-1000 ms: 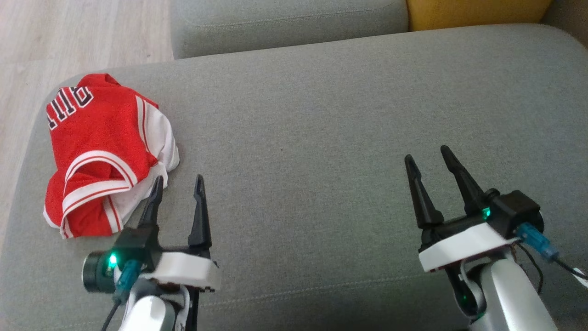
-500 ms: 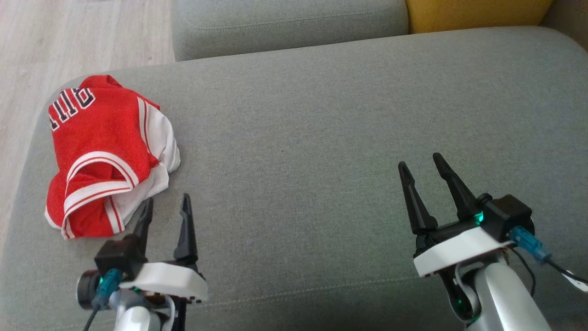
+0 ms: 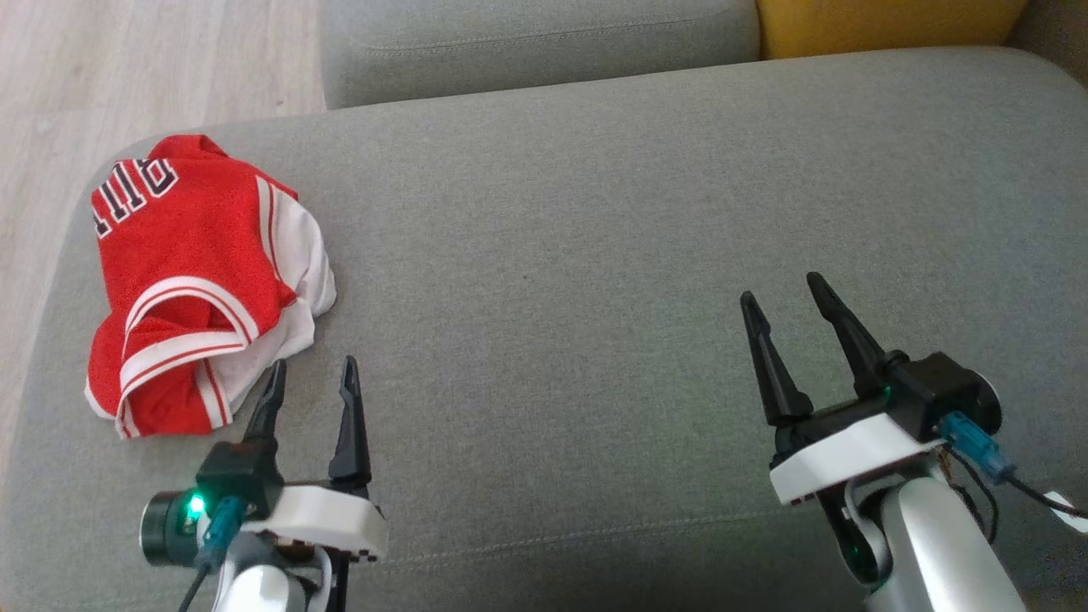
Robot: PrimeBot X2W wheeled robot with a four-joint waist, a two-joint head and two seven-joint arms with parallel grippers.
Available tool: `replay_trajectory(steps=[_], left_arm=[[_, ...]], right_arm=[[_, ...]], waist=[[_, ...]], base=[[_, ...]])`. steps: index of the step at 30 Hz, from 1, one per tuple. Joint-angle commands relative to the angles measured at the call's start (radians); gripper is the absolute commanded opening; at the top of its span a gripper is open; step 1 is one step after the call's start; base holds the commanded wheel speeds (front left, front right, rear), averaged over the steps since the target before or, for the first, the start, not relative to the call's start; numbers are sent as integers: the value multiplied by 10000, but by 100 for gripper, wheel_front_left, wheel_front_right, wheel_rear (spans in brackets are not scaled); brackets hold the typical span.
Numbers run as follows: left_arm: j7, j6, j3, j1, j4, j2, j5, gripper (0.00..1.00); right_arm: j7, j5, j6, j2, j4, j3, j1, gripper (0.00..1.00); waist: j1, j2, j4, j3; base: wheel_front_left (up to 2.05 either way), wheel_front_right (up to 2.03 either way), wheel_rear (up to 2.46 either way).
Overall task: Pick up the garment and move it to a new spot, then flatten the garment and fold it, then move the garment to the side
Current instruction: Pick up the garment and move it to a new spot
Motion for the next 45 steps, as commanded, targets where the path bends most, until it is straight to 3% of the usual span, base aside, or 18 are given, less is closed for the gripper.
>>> replay_trajectory(steps=[1, 10, 22, 31, 45], left_arm=[[-122, 132, 235, -434, -393, -10, -53, 100], [-122, 252, 89, -363, -364, -11, 50, 100], [-122, 250, 333, 52, -570, -12, 233, 100], [-122, 228, 630, 355, -710, -12, 89, 100], [-122, -89, 961, 514, -612, -12, 272, 100]], right_arm=[[-93, -22, -2, -70, -381, 151, -405, 100], [-93, -10, -2, -70, -444, 208, -242, 100], [-93, 9, -2, -70, -454, 691, 212, 100], [-93, 176, -2, -70, -456, 912, 417, 100], [-93, 290, -2, -70, -496, 1147, 499, 100]], waist=[[0, 0, 40, -10], [0, 0, 746, -137], [0, 0, 2992, -530], [0, 0, 4111, -658], [0, 0, 4925, -696]], base=[[0, 0, 0], [0, 0, 0], [0, 0, 0], [0, 0, 0], [0, 0, 0]])
